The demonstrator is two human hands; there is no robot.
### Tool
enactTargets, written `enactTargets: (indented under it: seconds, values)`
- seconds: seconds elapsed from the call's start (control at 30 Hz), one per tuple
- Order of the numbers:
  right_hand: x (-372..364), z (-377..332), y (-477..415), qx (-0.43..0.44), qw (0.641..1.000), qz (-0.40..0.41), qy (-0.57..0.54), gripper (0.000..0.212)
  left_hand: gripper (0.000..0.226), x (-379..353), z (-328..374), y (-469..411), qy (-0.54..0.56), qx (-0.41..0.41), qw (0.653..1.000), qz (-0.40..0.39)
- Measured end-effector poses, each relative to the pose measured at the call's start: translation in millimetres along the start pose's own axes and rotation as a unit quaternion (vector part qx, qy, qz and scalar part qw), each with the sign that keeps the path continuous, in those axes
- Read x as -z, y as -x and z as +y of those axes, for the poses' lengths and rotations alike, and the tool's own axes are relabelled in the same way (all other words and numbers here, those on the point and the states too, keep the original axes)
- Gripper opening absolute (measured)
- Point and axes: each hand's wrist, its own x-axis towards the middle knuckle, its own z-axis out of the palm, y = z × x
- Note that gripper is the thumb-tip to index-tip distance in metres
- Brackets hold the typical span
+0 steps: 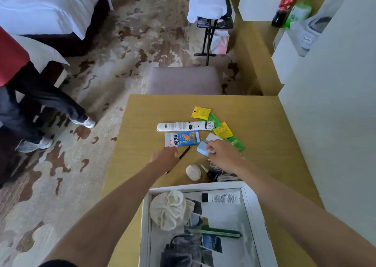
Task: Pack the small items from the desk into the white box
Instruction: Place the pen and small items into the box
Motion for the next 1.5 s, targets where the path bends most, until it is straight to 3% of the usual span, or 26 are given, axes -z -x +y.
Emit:
enactTargets:
  seconds: [0.33,0.5,0.67,0.8,0.9,0.97,1.03,1.13,1.17,1.23,1.37,1.5]
  values:
    - [-33,-6,-39,0.035,0.995,-0.083,0.053,0.023,0.021,-24,-1,-52,-0.057,-0.074,0.996,-0.011]
    - [-48,-23,-49,0.055,0.974,-0.140,0.170,0.050,0.021,-15,-25,-34,0.115,-0.079,0.990,-0.028]
    - [-66,-40,-50,0.064,0.954,-0.179,0.232,0.054,0.012,6,-38,1,0.276,-0.096,0.955,0.055]
    - [-55,-38,-43,0.009,0.982,-0.144,0.125,0.047,0.006,27,-33,33,0.330,-0.119,0.929,0.116]
    - [-30,-31,-24,-0.026,0.995,-0.079,-0.062,0.066,0.006,38,-17,58,0.348,-0.137,0.914,0.156]
    - [-12,-27,-6,-0.033,0.981,-0.032,-0.190,0.069,0.009,43,-4,74,0.339,-0.148,0.908,0.194]
    - [5,-22,12,-0.045,0.941,0.011,-0.335,0.064,0.009,44,10,93,0.338,-0.162,0.902,0.212]
    - [21,-13,42,-0.050,0.832,0.026,-0.552,0.042,0.011,37,25,124,0.331,-0.188,0.901,0.208]
    - [25,-10,53,-0.043,0.811,0.029,-0.583,0.029,0.012,33,28,134,0.319,-0.196,0.904,0.204]
    - [29,-6,78,-0.035,0.797,0.027,-0.603,0.018,0.015,19,32,155,0.282,-0.212,0.916,0.190]
    - [21,1,124,-0.043,0.795,-0.025,-0.604,0.022,0.023,-26,33,189,0.176,-0.219,0.950,0.132]
    - [9,9,161,-0.015,0.844,-0.076,-0.531,0.023,0.024,-67,36,197,0.078,-0.263,0.957,0.096]
